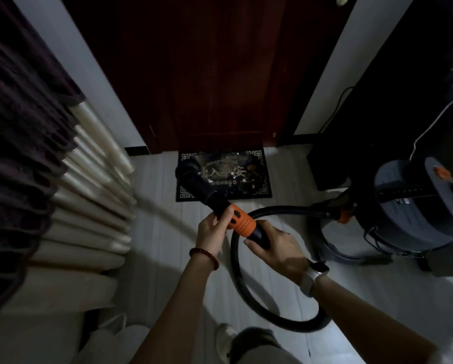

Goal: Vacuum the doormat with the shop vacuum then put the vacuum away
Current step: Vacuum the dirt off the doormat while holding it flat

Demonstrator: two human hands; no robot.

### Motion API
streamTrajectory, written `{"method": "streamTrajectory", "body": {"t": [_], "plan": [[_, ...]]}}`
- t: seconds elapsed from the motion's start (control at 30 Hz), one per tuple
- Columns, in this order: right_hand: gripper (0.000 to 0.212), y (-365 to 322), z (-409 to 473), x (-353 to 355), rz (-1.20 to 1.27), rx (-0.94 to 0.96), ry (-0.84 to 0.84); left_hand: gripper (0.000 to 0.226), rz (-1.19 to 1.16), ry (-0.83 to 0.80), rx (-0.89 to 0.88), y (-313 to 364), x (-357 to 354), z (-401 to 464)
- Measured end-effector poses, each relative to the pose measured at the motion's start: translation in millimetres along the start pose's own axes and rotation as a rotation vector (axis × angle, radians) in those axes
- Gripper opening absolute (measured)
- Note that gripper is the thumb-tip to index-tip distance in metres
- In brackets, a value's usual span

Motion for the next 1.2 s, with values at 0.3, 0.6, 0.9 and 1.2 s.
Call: {"method": "streamTrajectory", "body": {"t": [0.3,0.6,0.9,1.2], "plan": [[0.050,2,53,-2,0.170,-0.151,0.063,0.014,0.130,-0.060,0.069,32,1,63],[0.057,25,254,4,0.103,-0.282,0.122,0.010,0.279,-0.101,0.120,69,-7,272],[0.049,126,428,-95,0.164,-0.395,0.114,0.002,0.325,-0.155,0.168,-6,-6,492],[0.038,268,453,-315,0.518,-0.804,0.165,0.041,0.564,-0.342,0.271,-205,21,636]]}}
Point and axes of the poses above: each hand's wrist, its own z-axis towards the middle knuckle, its own x-axis out of the back of the hand, y = z × x, the point moved 6 cm from there along z, towards the middle knuckle, and after that the axes turned 7 degrees about -z, right-handed, at the moved point
